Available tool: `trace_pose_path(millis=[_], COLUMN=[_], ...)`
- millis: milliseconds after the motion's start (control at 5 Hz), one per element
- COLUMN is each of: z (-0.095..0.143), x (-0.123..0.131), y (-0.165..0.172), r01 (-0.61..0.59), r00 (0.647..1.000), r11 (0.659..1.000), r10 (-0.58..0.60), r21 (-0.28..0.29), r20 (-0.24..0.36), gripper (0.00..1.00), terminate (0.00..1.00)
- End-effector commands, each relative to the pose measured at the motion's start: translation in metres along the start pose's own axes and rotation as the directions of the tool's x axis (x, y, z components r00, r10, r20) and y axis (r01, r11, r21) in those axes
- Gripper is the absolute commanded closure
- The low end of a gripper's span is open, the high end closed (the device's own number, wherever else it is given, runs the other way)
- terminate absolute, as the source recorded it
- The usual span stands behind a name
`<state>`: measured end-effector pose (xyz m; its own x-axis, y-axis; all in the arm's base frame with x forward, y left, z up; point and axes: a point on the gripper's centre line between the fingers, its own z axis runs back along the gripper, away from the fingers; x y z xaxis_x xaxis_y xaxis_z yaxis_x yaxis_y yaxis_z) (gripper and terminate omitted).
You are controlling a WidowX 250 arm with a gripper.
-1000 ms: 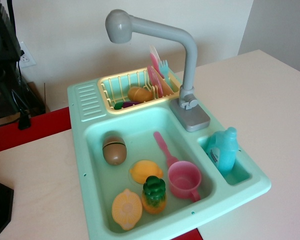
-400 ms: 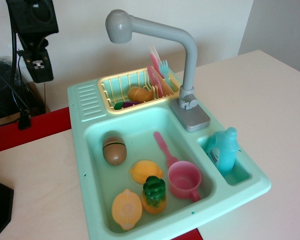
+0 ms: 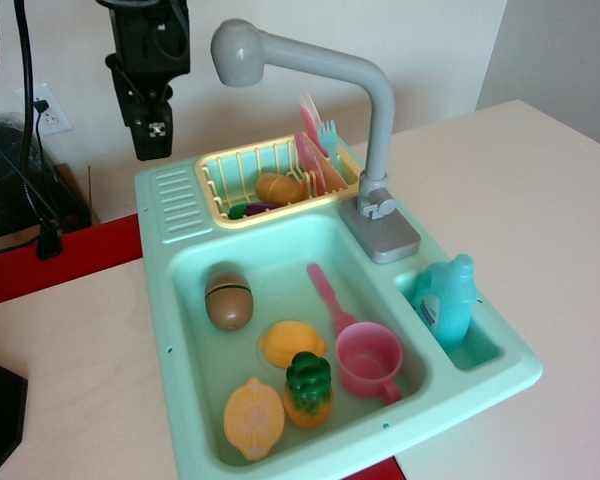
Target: Turn faucet front to right
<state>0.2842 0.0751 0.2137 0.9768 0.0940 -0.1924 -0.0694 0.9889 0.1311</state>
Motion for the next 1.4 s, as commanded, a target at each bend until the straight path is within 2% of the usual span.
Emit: trace_pose_path(millis=[0,200,400,800,1000,1200], z=[0.013,0.010,0.008,0.009,0.012,0.012], x=[0.020,0.024,0.020,0.002,0.001,-0.003], y=[0.004,-0.005,-0.040,-0.135,-0.141,-0.102], r01=[0.002,0.035,0.127,0.360,0.371,0.238], r00=[0.999,0.999,0.991,0.931,0.926,0.968], r11=[1.000,0.999,0.991,0.927,0.923,0.964], r10=[-0.002,-0.036,-0.128,-0.364,-0.375,-0.246], r21=[0.008,0.022,0.050,0.099,0.102,0.118], r20=[0.041,0.036,0.030,0.022,0.030,0.054], gripper=[0.00,0.00,0.00,0.00,0.00,0.00], terminate=[0.00,0.00,0.00,0.00,0.00,0.00])
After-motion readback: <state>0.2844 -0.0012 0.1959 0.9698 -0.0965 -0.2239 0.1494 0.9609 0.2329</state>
